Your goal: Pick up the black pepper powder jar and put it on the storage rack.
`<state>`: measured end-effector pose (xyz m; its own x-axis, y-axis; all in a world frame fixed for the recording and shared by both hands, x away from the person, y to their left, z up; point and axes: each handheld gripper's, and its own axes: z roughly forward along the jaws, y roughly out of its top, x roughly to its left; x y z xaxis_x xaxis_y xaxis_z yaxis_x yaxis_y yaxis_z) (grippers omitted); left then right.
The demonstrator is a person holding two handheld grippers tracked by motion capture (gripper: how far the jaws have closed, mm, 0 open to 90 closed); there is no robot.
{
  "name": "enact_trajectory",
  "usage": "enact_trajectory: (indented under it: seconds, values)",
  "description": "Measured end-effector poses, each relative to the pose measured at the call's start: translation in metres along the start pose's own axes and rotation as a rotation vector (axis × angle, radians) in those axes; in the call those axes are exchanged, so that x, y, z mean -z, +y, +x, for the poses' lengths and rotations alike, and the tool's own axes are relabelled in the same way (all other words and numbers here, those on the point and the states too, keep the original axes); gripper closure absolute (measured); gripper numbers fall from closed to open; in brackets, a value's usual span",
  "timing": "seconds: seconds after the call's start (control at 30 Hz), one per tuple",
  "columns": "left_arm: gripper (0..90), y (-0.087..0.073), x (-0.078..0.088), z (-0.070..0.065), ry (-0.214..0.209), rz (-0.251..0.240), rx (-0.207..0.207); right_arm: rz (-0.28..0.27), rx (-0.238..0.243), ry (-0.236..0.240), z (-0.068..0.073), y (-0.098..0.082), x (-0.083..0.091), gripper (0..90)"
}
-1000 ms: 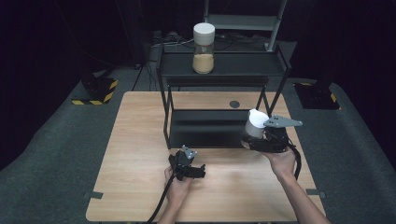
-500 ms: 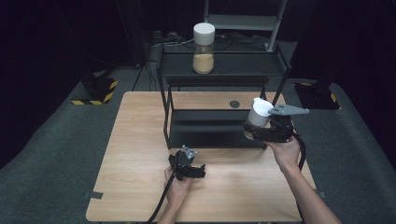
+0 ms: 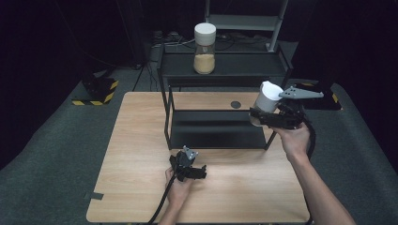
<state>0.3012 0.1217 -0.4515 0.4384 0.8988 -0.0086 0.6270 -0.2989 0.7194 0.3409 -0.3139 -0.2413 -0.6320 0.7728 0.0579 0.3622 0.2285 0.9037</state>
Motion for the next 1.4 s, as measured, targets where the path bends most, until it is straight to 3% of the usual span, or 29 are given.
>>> enact_trajectory:
  seconds: [0.53, 0.83, 1.2, 1.4]
  values:
    - [1.4, 0.0, 0.0, 0.0, 0.001, -0.001, 0.0, -0.016, 0.01, -0.01, 0.003, 0.053, 0.006, 30.6]
    - [1.4, 0.0, 0.0, 0.0, 0.001, 0.001, -0.001, -0.014, 0.022, -0.03, 0.01, 0.084, 0.0, 30.6]
    - [1.3, 0.0, 0.0, 0.0, 0.0, 0.0, 0.001, -0.012, 0.011, -0.076, 0.017, 0.12, -0.019, 30.6]
    - [1.3, 0.0, 0.0, 0.0, 0.0, 0.0, 0.001, 0.004, -0.001, -0.136, 0.025, 0.145, -0.035, 30.6]
